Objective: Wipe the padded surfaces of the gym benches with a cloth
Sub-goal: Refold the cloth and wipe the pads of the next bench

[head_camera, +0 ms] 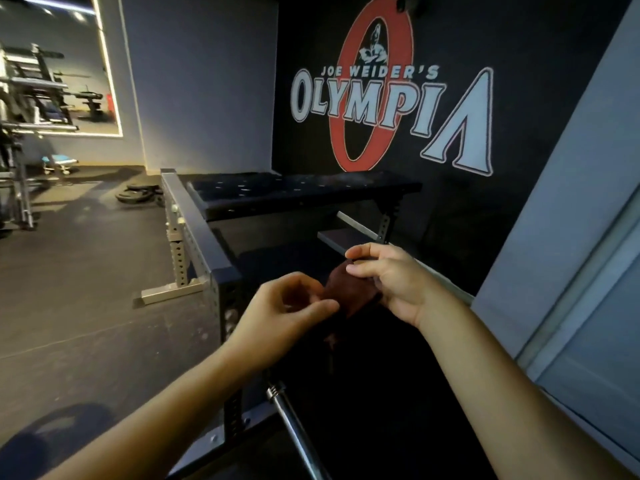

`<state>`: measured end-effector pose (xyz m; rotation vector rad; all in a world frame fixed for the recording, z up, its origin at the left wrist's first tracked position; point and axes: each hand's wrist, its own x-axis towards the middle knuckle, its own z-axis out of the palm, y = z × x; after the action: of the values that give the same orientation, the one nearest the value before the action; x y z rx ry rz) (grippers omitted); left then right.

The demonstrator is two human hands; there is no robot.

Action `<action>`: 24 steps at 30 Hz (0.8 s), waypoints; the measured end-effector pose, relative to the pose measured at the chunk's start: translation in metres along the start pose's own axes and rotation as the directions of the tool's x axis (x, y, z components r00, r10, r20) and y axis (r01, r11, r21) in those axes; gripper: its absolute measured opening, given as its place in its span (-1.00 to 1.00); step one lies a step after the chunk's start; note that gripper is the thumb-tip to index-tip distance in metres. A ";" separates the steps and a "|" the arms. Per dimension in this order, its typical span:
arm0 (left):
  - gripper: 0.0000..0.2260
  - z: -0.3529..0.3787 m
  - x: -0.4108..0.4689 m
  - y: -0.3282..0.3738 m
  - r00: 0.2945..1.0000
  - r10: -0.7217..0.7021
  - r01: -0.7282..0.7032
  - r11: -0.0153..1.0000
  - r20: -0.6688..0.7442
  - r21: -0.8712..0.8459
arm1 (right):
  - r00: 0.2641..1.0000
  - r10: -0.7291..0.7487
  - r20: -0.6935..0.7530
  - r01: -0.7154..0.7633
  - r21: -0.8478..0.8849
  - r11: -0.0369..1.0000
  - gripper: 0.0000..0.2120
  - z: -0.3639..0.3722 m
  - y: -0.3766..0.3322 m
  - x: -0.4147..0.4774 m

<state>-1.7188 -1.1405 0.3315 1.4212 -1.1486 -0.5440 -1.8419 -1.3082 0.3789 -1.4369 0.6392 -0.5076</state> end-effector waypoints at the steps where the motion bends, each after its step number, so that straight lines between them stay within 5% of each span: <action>1: -0.76 0.005 0.016 -0.001 1.000 -0.019 0.019 1.000 0.004 -0.003 | 1.000 -0.013 -0.001 0.014 0.019 1.000 -0.79 -0.008 0.000 0.013; 4: -0.66 0.015 0.063 -0.010 0.993 -0.085 0.091 0.994 0.079 -0.066 | 0.995 -0.081 -0.060 0.085 0.069 0.994 -0.78 -0.035 0.000 0.050; 6: -0.56 0.029 0.091 -0.022 0.991 -0.074 0.065 0.994 0.107 0.090 | 0.986 -0.107 -0.125 0.119 0.088 0.989 -0.77 -0.053 -0.001 0.075; 10: -0.71 0.062 0.146 -0.043 0.996 0.031 -0.014 0.981 -0.085 0.194 | 0.981 -0.080 -0.178 0.097 0.090 0.991 -0.75 -0.098 -0.001 0.131; 14: -0.85 0.090 0.204 -0.050 0.971 0.065 -0.028 0.987 -0.230 0.159 | 0.997 -0.046 -0.070 0.055 0.141 0.989 -0.81 -0.163 0.003 0.189; 17: -0.88 0.124 0.251 -0.055 0.953 -0.074 0.111 0.987 -0.294 0.114 | 0.989 -0.032 0.143 -0.001 0.224 0.975 -0.65 -0.214 0.009 0.228; 21: -0.91 0.174 0.318 -0.055 0.858 -0.303 0.288 0.952 -0.414 -0.100 | 0.961 -0.027 0.276 0.016 0.039 0.999 -0.28 -0.275 0.014 0.276; 24: -0.91 0.194 0.356 -0.050 0.836 -0.371 0.386 0.921 -0.403 -0.049 | 0.960 -0.045 0.278 0.125 -0.277 0.953 -0.17 -0.308 0.008 0.303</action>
<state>-1.7221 -1.5492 0.3435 1.7095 -0.5442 -0.4706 -1.8269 -1.7384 0.3355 -1.7843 0.4461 -0.2825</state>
